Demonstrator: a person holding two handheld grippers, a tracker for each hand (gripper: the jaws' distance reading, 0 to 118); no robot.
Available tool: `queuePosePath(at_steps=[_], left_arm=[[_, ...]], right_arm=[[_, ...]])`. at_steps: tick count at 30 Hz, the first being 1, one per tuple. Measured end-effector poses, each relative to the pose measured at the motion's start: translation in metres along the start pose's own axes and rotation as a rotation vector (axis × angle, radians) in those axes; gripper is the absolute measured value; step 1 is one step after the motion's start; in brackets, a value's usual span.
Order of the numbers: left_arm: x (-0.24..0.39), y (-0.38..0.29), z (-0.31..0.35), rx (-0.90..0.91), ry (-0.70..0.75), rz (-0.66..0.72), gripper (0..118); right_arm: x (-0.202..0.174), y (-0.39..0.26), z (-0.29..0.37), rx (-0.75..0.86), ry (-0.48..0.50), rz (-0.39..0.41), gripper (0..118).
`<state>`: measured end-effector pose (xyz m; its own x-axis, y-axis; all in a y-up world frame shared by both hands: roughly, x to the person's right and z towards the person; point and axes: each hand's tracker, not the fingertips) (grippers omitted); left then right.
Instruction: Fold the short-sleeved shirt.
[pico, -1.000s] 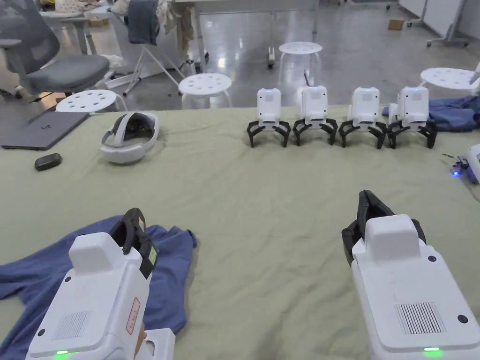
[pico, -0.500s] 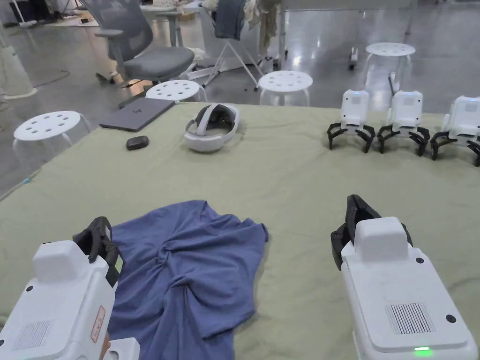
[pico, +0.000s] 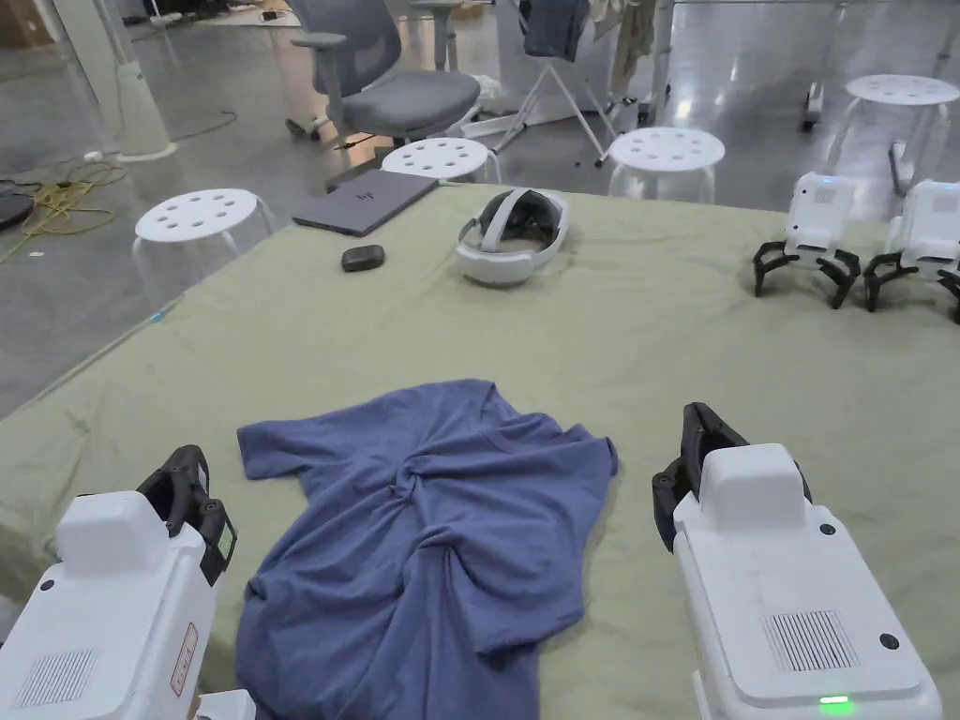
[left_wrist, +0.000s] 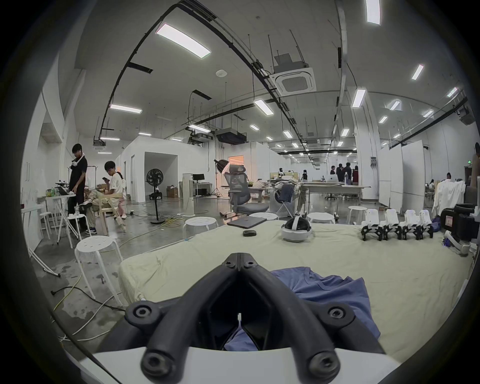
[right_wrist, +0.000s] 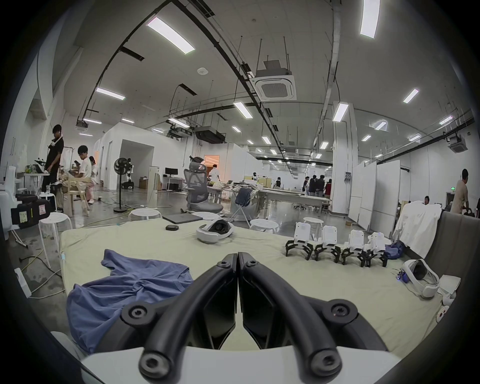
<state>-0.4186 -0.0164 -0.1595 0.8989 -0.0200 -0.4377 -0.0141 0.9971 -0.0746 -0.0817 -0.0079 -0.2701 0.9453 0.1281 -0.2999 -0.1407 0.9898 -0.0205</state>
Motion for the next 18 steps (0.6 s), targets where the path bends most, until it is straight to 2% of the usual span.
queuePosePath(at_steps=[12,18], left_arm=[[0.012,0.002,-0.008,-0.006,-0.026,-0.015,0],[0.024,0.004,-0.032,-0.098,-0.069,-0.015,0]], right_arm=[[0.009,0.001,-0.002,-0.003,-0.018,0.001,5],[0.013,0.0,-0.005,-0.007,-0.026,0.006,5]])
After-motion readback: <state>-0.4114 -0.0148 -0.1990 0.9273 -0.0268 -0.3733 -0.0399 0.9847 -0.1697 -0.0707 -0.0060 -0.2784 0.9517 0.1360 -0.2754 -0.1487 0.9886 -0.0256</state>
